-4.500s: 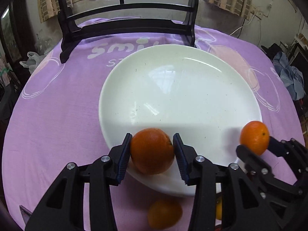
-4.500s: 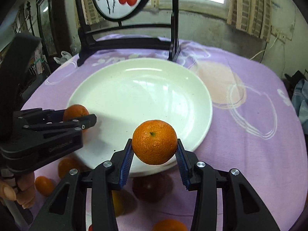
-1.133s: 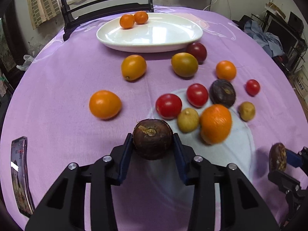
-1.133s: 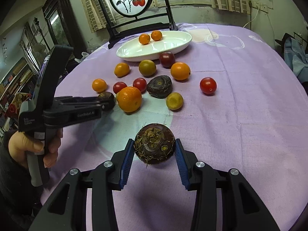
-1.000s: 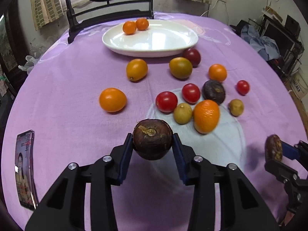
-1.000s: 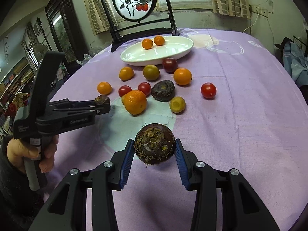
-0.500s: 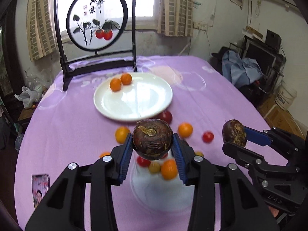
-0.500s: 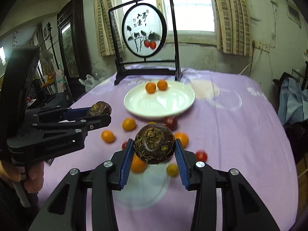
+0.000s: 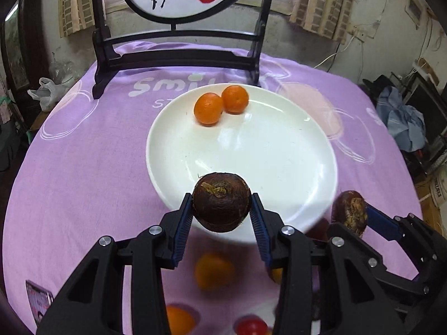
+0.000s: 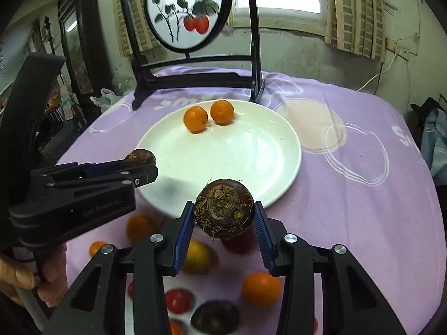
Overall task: Organize fruits
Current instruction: 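Carry both dark brown fruits to the white plate and release them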
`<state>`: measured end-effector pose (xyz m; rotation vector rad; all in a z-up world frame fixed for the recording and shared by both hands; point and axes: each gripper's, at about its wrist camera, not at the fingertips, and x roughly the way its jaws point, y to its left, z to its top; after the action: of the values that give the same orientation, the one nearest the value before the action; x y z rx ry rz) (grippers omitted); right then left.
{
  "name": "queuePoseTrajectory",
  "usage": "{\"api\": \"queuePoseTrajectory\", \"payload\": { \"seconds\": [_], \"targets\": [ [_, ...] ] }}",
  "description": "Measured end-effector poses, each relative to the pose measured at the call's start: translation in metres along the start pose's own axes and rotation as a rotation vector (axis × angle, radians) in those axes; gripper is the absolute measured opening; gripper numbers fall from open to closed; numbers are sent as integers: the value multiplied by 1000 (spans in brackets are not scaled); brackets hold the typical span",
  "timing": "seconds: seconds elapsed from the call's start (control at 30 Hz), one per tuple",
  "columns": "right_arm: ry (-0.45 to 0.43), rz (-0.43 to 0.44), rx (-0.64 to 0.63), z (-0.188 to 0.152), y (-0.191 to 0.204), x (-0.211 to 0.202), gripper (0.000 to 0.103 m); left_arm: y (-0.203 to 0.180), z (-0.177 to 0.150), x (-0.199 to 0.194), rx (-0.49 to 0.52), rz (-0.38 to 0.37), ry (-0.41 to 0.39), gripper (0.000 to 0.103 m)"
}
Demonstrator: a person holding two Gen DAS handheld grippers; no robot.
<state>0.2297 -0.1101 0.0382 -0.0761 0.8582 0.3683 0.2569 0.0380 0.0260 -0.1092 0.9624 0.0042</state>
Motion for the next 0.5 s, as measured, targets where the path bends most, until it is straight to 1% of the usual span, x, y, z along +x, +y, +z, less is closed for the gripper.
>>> {"api": "queuePoseTrajectory", "payload": {
  "seconds": [0.1, 0.23, 0.27, 0.3, 0.33, 0.37, 0.4, 0.5],
  "targets": [
    [35, -4, 5, 7, 0, 27, 43, 2, 7, 19, 0, 6, 21, 40],
    [87, -4, 16, 8, -3, 52, 44, 5, 12, 38, -22, 22, 57, 41],
    [85, -12, 22, 7, -3, 54, 49, 7, 12, 39, -43, 30, 60, 42],
    [82, -14, 23, 6, -2, 54, 51, 8, 13, 37, -57, 28, 54, 51],
    [72, -12, 21, 5, -1, 51, 57, 9, 13, 31, -66, 22, 41, 59],
    [52, -21, 26, 3, -2, 44, 60, 10, 13, 21, -77, 19, 10, 74],
    [30, -20, 36, 1, -4, 35, 60, 10, 11, 9, -84, 20, -34, 80],
    [-4, 4, 54, -7, -13, 5, 61, 7, 2, -24, -61, 32, -118, 85]
  ]
}}
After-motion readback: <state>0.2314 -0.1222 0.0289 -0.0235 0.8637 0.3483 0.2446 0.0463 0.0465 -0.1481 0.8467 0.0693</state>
